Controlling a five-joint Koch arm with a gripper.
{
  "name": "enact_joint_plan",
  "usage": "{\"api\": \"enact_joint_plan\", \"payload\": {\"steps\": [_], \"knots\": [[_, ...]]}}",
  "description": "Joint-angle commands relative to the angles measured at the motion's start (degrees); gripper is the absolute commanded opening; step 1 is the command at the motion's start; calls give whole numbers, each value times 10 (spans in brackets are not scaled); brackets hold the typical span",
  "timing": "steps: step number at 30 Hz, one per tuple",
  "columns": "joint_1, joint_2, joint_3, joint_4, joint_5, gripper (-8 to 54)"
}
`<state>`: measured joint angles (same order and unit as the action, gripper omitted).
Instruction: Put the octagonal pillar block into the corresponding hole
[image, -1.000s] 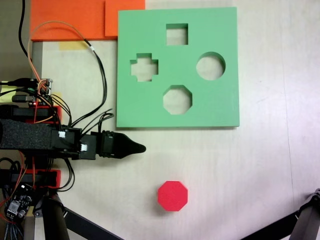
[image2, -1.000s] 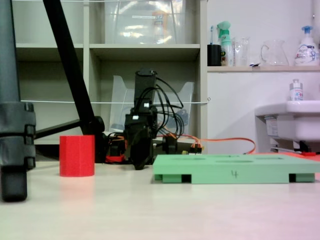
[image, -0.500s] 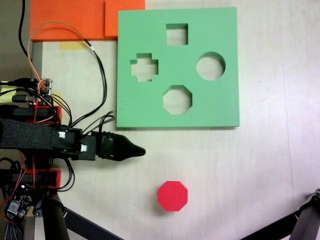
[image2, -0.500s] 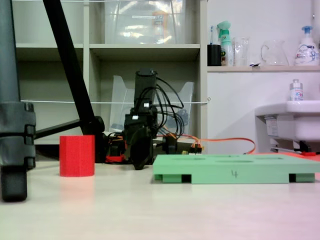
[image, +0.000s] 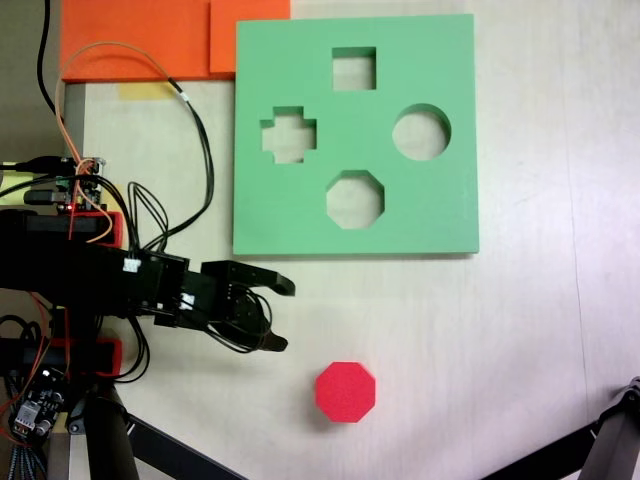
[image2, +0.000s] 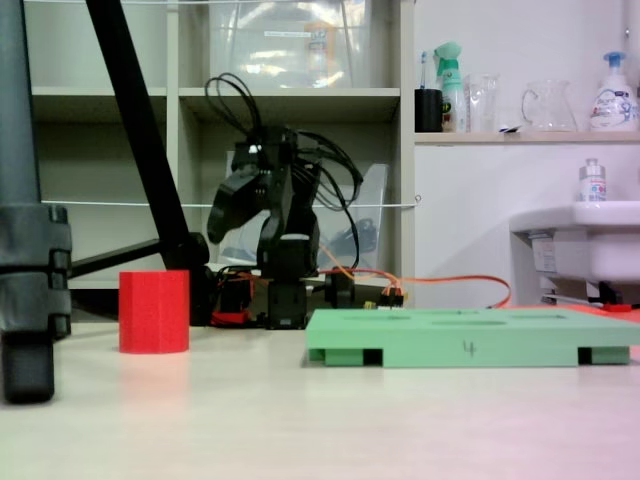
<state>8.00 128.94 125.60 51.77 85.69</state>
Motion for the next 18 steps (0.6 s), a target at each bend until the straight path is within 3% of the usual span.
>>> {"api": "enact_joint_plan", "payload": {"steps": [1, 9, 12, 18], "knots": [[6, 11, -59, 56, 5, 280], [89, -151, -257, 180, -98, 273], [98, -240, -345, 246, -111, 395], [122, -334, -396, 248, -95, 447]]}}
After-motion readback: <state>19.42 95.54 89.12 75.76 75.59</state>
